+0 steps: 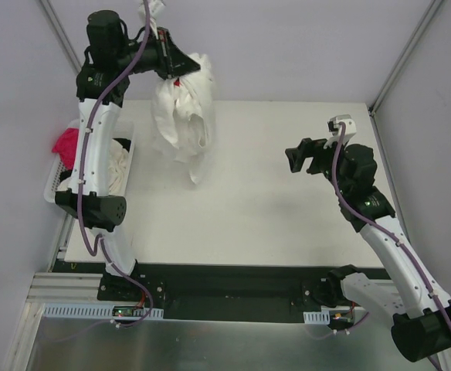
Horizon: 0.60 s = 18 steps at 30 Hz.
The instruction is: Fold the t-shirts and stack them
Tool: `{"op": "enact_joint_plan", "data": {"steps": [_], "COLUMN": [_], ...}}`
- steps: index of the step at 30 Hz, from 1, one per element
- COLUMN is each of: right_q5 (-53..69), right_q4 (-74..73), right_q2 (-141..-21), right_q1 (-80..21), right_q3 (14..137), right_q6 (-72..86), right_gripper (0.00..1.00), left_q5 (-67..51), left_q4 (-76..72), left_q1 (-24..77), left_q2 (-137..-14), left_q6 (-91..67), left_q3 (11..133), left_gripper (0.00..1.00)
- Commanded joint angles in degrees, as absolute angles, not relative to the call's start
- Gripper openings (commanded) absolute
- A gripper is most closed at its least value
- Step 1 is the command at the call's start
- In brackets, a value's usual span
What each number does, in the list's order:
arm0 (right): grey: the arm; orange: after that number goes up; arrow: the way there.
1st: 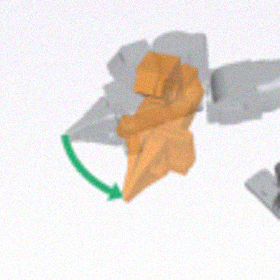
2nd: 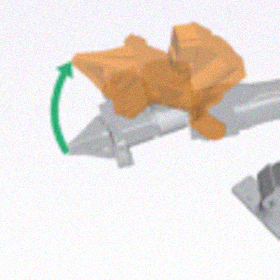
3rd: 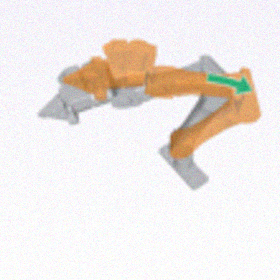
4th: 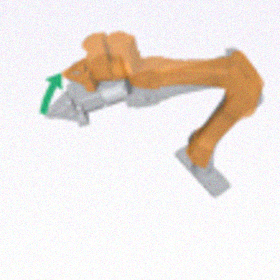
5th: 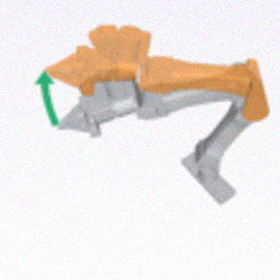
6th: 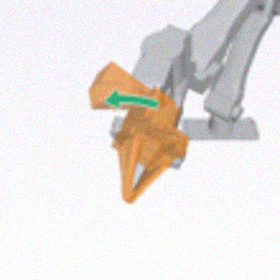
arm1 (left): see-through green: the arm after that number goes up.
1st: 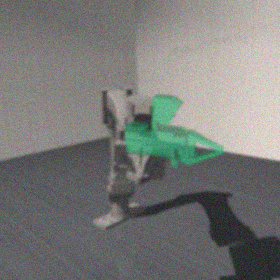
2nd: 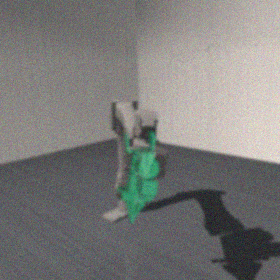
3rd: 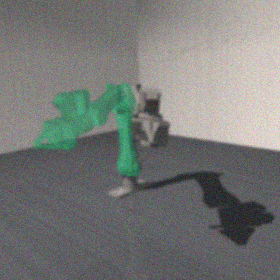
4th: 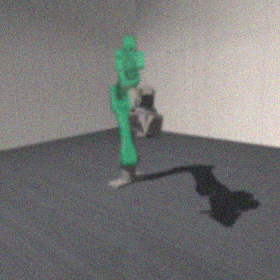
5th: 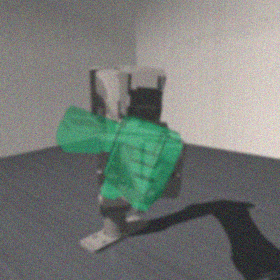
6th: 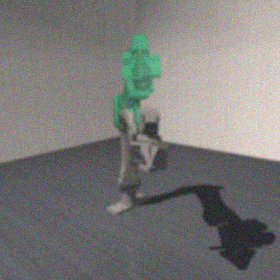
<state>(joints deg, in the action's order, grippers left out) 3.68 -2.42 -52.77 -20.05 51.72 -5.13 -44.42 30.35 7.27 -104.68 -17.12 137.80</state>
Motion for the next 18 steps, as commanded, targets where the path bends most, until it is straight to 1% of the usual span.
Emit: {"op": "enact_joint_plan", "data": {"steps": [1,2,5,6,8,9,11,12,18], "right_q5": [4.57,4.66,5.18,5.53,6.06,6.50,6.68,6.77,7.47], "right_q4": [-0.70,-0.62,-0.26,-0.35,-0.26,-0.26,-0.26,-0.26,-0.53], "right_q2": [-51.24,-51.33,-51.85,-52.38,-52.73,-53.00,-53.09,-53.00,-52.73], "right_q1": [-19.60,-19.60,-19.60,-19.60,-19.60,-19.60,-19.60,-19.60,-19.60], "right_q3": [51.94,52.03,52.38,52.56,52.82,53.00,53.00,52.91,52.91], "right_q6": [-4.57,-4.48,-4.05,-3.78,-3.43,-3.34,-3.34,-3.34,-3.43], "right_gripper": [0.96,0.96,0.96,0.96,0.96,0.96,0.96,0.96,0.96], "left_q5": [-80.82,-84.17,-87.43,-88.50,-88.69,-87.03,-85.44,-85.17,-84.11], "left_q4": [24.43,24.43,24.35,24.35,24.35,24.35,24.35,24.35,24.43], "left_q1": [10.89,11.42,13.00,13.44,13.45,13.45,13.27,13.18,13.10], "left_q2": [-105.91,-104.86,-100.74,-99.77,-97.40,-96.86,-96.16,-96.24,-97.03], "left_q6": [-16.54,-15.57,-8.89,-7.22,-3.87,-3.26,-2.46,-2.55,-3.16], "left_q3": [139.67,138.44,131.15,128.09,125.43,123.51,122.44,122.08,121.20], "left_gripper": [0.00,0.00,0.00,0.15,0.41,0.60,0.88,0.99,0.99]}}
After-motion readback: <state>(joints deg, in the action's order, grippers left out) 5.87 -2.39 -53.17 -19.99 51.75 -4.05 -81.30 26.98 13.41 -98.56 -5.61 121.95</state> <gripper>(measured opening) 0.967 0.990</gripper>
